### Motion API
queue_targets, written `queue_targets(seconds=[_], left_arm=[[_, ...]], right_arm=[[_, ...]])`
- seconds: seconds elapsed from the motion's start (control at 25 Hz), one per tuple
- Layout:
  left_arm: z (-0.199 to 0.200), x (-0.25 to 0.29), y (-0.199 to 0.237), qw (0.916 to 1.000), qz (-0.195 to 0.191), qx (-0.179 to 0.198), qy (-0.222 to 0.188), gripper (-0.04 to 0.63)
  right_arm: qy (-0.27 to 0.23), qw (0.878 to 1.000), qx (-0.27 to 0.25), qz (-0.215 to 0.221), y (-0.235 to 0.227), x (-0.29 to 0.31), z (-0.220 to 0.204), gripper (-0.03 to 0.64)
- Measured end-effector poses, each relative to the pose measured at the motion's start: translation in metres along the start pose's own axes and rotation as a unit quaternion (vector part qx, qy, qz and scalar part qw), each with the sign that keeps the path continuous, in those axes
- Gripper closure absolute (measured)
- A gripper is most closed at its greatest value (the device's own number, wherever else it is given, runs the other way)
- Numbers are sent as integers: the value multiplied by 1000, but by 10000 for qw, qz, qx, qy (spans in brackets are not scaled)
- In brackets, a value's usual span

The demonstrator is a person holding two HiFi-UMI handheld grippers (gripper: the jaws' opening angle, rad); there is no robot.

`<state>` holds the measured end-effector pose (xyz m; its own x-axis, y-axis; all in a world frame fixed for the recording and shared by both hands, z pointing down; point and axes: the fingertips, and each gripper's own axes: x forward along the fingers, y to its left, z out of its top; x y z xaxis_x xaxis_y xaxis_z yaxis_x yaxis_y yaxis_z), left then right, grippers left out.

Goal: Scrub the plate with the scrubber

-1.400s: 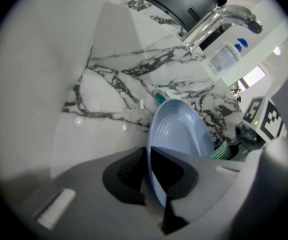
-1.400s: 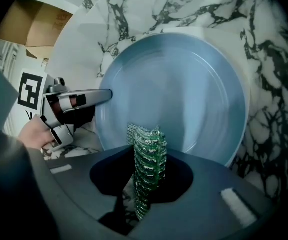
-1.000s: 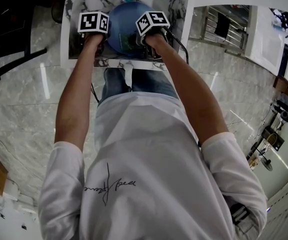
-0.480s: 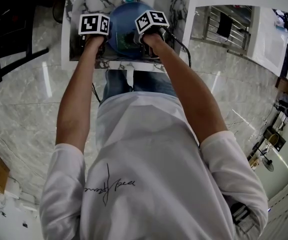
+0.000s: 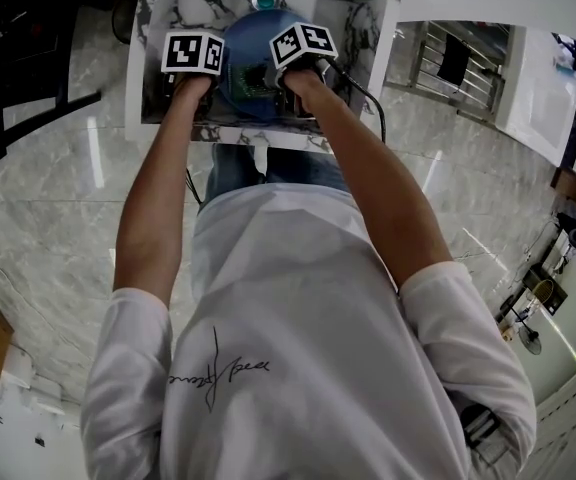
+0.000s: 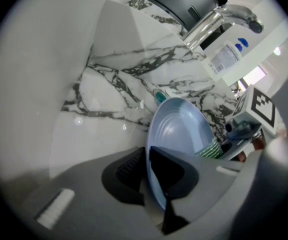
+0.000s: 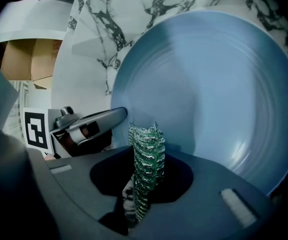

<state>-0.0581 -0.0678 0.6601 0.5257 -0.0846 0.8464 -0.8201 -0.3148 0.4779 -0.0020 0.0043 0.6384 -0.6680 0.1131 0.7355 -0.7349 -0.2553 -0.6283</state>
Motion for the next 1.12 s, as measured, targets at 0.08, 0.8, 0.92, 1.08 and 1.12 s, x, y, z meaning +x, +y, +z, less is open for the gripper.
queue_targets(seconds=[0.08, 0.8, 0.92, 1.08, 1.12], left_arm=[[0, 0, -1, 10000, 2, 3, -3, 508], [-1, 0, 1, 10000, -31, -10, -10, 506], [-1, 0, 1, 10000, -34, -14, -12, 506], [-2, 1, 0, 10000, -43, -30, -8, 506], [-2, 2, 1, 10000, -47, -31, -9, 506]], right_arm=[[-52, 9999, 60, 97, 3, 0, 2, 551], [-455, 9978, -115, 459, 17, -18, 25, 552], [-579, 9969, -139, 509, 18, -26, 35, 552], [-708, 9959, -227, 508, 23, -30, 47, 552], [-721, 9959, -303, 448, 24, -30, 49, 552]])
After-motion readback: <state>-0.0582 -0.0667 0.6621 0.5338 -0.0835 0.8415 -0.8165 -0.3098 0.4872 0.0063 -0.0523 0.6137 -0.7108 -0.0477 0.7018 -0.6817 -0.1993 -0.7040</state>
